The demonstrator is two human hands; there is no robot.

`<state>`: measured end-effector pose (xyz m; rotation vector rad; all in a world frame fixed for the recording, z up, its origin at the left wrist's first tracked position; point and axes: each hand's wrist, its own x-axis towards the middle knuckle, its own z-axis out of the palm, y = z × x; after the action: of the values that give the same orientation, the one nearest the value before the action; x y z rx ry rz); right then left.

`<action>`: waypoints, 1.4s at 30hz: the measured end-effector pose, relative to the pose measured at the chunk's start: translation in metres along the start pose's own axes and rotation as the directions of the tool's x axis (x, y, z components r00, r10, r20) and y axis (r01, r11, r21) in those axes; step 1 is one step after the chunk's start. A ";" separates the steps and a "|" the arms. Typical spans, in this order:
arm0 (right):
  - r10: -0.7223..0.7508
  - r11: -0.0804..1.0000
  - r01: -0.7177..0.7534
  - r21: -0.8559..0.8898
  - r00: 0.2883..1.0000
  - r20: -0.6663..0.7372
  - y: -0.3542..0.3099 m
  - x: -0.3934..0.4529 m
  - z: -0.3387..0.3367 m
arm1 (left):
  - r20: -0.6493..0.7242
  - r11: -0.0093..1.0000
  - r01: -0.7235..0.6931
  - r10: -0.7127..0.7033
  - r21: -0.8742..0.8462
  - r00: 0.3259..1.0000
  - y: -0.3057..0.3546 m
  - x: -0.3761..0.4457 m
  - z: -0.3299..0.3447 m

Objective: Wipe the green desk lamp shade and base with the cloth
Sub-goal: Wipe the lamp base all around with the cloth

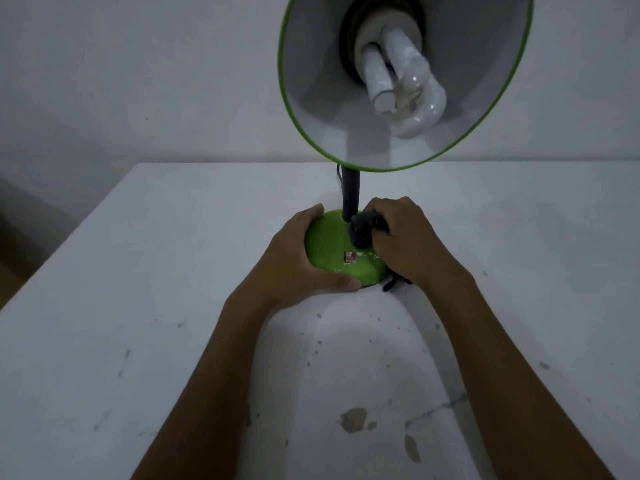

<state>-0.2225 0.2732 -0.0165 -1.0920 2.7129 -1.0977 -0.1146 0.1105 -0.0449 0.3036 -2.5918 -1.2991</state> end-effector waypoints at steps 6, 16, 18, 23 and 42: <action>-0.058 0.997 0.062 -0.038 0.994 0.095 0.004 -0.004 -0.010 | -0.007 1.000 0.005 -0.005 -0.018 1.000 0.001 -0.002 0.000; 0.008 0.999 -0.007 -0.031 1.000 0.015 0.005 -0.002 -0.002 | -0.008 1.000 0.007 -0.007 0.001 1.000 0.003 -0.001 0.000; 0.010 1.000 -0.009 -0.007 0.999 0.050 -0.001 -0.004 -0.006 | -0.005 1.000 0.008 -0.008 0.003 1.000 0.003 -0.001 0.000; 0.030 0.986 -0.038 0.160 0.998 0.053 0.004 -0.003 -0.025 | -0.007 1.000 0.014 -0.014 -0.016 1.000 0.004 -0.003 0.000; 0.011 0.999 -0.003 -0.048 0.986 0.168 -0.004 0.000 -0.017 | -0.005 1.000 0.013 -0.013 -0.004 1.000 0.001 0.000 -0.001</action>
<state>-0.2245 0.2816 -0.0018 -1.1245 2.6213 -0.8996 -0.1140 0.1107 -0.0436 0.3234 -2.5870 -1.3063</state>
